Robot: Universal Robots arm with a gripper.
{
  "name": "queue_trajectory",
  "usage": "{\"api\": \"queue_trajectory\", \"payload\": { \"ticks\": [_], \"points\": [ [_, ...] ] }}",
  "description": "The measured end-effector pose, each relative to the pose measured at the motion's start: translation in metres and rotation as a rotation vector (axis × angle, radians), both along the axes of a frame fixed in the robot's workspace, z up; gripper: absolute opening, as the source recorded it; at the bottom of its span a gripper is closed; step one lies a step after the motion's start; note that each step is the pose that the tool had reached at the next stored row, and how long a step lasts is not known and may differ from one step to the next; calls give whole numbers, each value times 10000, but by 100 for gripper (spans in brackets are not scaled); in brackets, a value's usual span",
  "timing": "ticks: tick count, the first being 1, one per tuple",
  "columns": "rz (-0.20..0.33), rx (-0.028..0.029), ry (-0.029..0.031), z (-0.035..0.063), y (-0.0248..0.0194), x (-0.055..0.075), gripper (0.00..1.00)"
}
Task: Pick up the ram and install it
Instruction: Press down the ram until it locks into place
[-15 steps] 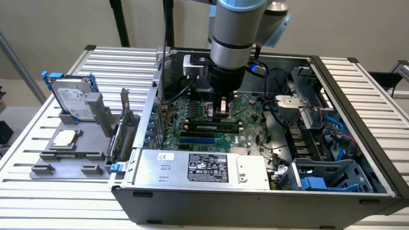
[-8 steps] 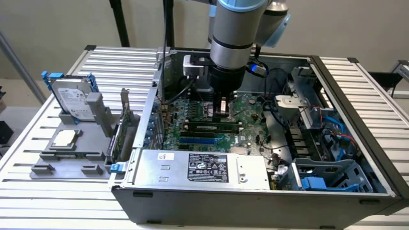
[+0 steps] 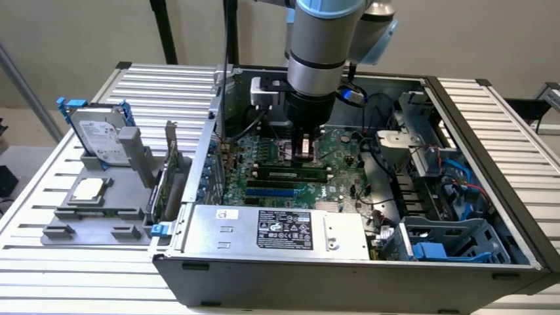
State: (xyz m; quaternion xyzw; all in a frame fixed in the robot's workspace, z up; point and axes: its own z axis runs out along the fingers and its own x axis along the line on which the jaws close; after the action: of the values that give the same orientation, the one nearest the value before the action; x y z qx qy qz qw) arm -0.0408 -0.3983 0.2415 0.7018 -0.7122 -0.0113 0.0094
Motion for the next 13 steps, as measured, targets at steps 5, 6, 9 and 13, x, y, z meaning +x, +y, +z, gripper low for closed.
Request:
{"api": "queue_trajectory", "payload": {
  "ticks": [5, 6, 9, 13],
  "points": [
    [0, 0, -12, -54, 0, -5, 11],
    [0, 1, -12, -71, 0, -5, 11],
    [0, -11, -7, -118, -1, -6, 11],
    [0, -6, -8, -160, -1, -6, 11]
  ]
}}
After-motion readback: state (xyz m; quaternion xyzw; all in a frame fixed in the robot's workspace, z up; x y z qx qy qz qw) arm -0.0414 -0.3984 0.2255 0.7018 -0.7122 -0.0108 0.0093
